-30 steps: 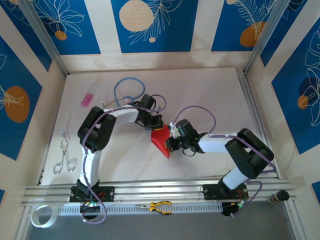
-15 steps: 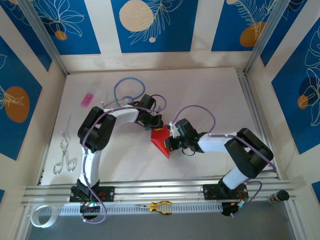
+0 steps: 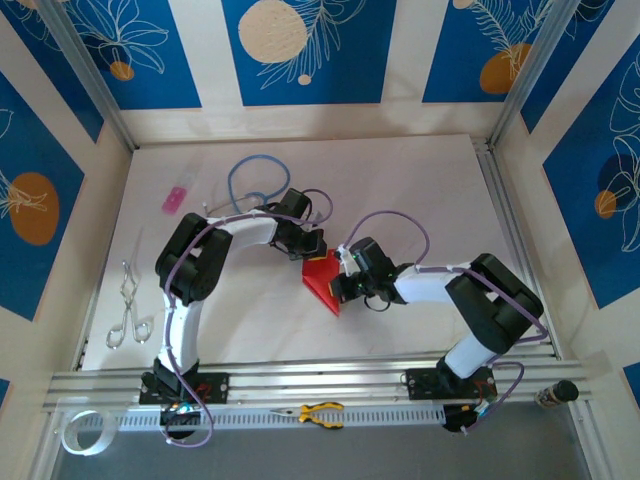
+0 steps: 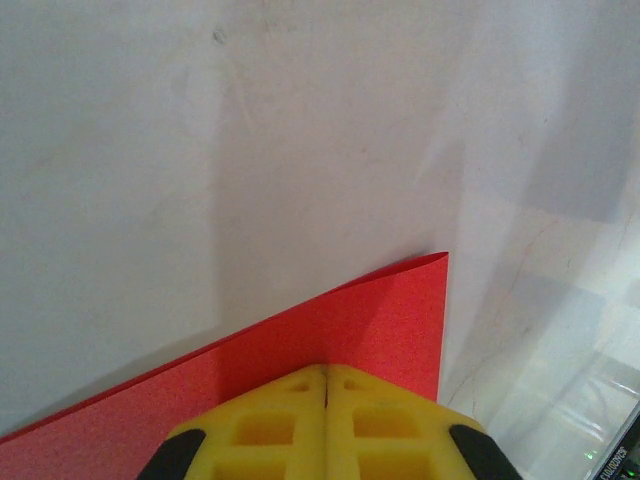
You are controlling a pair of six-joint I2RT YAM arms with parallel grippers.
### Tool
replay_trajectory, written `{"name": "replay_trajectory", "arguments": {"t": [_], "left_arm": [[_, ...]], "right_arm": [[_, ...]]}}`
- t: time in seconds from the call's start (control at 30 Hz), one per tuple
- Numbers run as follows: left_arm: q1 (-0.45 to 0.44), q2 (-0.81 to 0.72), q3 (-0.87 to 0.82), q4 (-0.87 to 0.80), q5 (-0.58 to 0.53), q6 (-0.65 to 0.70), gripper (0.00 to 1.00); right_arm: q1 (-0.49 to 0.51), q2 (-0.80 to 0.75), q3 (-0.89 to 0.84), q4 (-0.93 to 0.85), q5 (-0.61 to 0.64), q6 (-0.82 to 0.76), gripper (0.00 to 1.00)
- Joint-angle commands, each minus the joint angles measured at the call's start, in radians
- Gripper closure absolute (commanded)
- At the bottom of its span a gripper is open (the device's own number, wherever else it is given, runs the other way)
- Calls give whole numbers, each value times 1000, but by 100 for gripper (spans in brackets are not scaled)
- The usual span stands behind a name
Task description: Fold a paper plane with a square sheet of paper (pick it up from the middle)
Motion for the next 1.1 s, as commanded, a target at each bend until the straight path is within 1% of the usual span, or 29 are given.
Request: {"name": "replay_trajectory", "arguments": {"t": [0.0,0.5,0.6,1.07], "left_arm": [[-7,21,-2,-60,-27,12,99],[-7,20,-6,-59,-28,8,100],[-7,19,-8,-59,-28,8,100],[-7,16,-19,-45,-24,0,100]], "right_arm": [[-6,15,31,-15,1,-13,98],[-4,-39,18,-51,15,-14,98],[1,-32,17,-53,29,-22,99],[17,18,39,-58,16,-23,98]]}}
